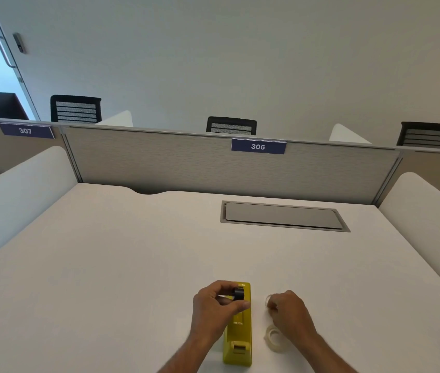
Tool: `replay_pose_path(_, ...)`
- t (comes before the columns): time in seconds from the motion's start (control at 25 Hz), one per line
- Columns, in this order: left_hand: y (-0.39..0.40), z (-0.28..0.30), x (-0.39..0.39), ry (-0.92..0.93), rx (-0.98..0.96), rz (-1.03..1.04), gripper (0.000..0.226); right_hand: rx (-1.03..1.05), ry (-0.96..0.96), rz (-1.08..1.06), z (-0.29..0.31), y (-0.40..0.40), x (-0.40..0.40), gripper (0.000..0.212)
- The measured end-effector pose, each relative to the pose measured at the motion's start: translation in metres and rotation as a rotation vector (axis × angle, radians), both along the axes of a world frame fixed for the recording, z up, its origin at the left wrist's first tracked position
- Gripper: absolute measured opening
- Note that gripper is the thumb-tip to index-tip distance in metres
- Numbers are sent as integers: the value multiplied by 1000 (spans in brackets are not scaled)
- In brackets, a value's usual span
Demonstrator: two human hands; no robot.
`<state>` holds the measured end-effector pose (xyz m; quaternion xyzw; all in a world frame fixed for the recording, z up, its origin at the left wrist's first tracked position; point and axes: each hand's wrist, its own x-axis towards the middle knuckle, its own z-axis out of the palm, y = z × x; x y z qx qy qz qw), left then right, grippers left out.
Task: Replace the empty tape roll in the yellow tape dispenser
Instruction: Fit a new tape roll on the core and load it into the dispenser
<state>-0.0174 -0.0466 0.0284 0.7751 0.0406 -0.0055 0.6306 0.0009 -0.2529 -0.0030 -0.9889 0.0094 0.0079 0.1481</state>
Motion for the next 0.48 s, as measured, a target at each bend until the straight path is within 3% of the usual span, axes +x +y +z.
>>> replay_pose_path(0.28, -3, 1, 0, 56, 28, 2, 40, 169, -79, 10, -1, -6, -5, 14)
replay_pose_path(0.48, -2, 0, -1, 102, -5, 44, 40, 133, 2, 188, -10, -18, -29, 46)
